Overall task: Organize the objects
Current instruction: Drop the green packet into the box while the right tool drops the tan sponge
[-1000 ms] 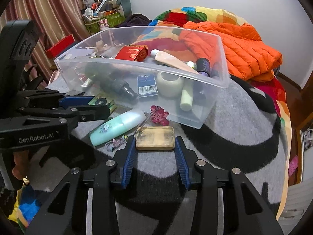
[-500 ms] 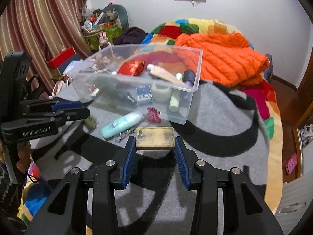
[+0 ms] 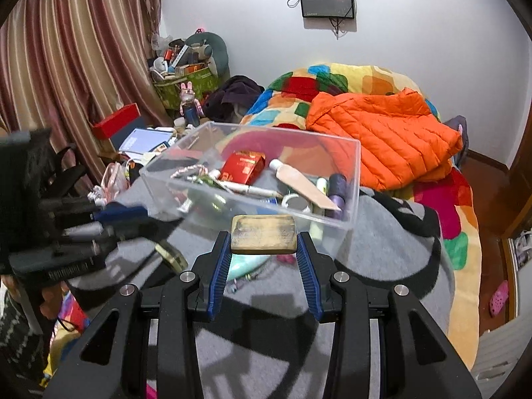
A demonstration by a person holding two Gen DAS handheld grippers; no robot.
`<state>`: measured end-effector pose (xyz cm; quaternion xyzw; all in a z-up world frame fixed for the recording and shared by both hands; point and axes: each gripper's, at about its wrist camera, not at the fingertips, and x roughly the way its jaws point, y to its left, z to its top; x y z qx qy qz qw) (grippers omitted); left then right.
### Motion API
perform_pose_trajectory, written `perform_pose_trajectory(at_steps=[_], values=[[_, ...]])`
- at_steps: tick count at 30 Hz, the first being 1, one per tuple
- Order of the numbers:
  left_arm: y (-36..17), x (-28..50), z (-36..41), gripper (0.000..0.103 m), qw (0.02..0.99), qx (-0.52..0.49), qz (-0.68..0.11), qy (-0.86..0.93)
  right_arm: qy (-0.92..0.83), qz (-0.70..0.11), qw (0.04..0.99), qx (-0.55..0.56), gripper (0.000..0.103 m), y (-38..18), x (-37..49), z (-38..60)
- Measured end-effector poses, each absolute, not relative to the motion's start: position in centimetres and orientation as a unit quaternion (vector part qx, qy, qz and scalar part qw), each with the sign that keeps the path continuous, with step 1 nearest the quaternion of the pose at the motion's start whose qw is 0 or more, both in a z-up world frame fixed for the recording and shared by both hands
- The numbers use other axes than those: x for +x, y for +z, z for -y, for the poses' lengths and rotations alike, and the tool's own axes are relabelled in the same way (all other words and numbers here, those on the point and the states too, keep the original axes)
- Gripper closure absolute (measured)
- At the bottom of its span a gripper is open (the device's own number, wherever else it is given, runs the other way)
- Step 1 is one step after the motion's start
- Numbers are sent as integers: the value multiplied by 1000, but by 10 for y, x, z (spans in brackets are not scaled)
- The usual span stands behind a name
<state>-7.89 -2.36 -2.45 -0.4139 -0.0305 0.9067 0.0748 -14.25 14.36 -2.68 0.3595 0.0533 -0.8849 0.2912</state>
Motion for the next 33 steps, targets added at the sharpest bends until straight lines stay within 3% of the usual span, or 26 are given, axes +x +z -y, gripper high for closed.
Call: perform_pose_trajectory(at_steps=[2,7,10,27,33], values=[[-37,-78,20,56,76,-429,19,900,-886,-46,289,359,67,-25,-149,-141],[-62,-86,8,54,85,-457,2,886,-887,-33,286,361,67,-22,-165,-136],[-73,-92,6,69,85,-470,7,879,-888,-33,279,363,67,-21,-175,-132],[7,-103,42,69,47,-366,44,929,-890,-27,262,372,67,-17,-212,-111],[6,-132,59,69,15,-372,40,927,-877,-34,254,406,67,-39,-230,-101]])
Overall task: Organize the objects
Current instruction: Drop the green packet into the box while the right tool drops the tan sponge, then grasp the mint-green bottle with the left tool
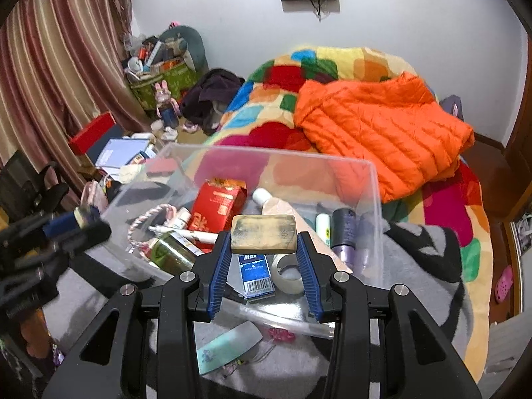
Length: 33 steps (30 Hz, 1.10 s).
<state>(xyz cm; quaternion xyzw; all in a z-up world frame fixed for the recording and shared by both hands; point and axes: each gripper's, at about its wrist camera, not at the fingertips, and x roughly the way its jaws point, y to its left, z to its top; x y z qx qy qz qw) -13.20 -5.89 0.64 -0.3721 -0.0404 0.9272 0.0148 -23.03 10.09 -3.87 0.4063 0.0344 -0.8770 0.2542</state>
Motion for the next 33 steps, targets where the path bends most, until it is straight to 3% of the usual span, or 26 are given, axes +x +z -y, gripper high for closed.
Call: perform_pose_trajectory(at_steps=[9,11,20,33], values=[[-8,-150,67,68,14,-391,48,919,-865,-51,263,424,64,-52,-228,-92],[-4,-145,64,63,19,-384,48,922,-866,-48,269,419,58,-48,-224,-95],[16,-111,41,49,51,-352,27,934,-880,-22,276,386,57,-26,-194,-126],[-20,-85,17,49,79,-390,11,918,-868,-19,245,432,61,-71,-173,-139]])
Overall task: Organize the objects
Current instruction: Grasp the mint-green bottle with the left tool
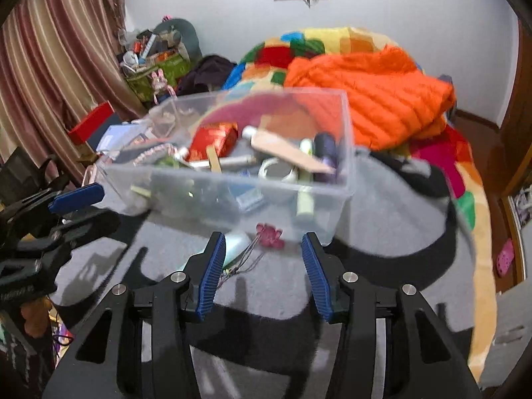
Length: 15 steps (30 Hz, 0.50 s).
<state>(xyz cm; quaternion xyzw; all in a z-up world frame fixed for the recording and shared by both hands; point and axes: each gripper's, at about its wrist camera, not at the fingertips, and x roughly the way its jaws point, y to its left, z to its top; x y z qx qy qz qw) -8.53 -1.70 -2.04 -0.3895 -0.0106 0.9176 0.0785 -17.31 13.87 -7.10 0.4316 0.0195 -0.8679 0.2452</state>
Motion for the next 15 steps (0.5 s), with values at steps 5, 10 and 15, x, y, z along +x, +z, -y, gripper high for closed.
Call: perform_pose_trajectory(at_steps=[5,10,15], values=[[-35,-80,14,49,79,-406,5,910,-855,-21,240,459,81,-92,-183,-127],[-43,-82,7,49,88,-419,-1,904,-848,-4,246,469,98,-103,-183,-134],[-50,-93,-8,49,107,-435,-4,894,-856,-14,254,450,99,-94,-167,-142]])
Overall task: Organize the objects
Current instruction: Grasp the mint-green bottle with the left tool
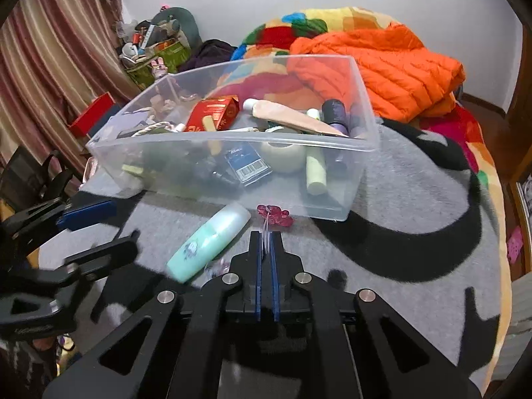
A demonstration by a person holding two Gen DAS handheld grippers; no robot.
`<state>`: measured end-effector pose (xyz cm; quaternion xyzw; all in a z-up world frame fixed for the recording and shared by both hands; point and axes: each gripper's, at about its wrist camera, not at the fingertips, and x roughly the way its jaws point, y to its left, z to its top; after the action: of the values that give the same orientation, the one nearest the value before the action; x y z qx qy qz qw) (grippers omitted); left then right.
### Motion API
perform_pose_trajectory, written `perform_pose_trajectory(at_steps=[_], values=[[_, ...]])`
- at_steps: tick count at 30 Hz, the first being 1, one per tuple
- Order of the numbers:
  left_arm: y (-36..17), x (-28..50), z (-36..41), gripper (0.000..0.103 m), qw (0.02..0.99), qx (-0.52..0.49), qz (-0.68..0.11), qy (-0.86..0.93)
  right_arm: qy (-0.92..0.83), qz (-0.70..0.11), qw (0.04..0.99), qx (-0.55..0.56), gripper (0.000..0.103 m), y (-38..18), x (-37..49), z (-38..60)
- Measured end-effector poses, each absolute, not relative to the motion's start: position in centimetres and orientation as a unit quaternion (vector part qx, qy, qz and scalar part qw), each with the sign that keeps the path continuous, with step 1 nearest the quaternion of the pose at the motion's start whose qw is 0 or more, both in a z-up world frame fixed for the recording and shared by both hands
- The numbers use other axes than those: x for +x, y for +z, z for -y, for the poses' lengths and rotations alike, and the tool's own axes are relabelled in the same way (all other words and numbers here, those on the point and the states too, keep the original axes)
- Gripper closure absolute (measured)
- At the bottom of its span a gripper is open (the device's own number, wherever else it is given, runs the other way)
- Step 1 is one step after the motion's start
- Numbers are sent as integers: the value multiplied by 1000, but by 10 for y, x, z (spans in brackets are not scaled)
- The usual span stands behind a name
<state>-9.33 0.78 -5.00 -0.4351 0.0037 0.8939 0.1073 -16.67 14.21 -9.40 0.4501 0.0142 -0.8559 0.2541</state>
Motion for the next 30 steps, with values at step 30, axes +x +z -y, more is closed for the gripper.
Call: perform_pose_trajectory(at_steps=[30], values=[[-73,-101,-28,79,133,-473,-36,870,-846,-49,278,452,100,-100,-161,-131]])
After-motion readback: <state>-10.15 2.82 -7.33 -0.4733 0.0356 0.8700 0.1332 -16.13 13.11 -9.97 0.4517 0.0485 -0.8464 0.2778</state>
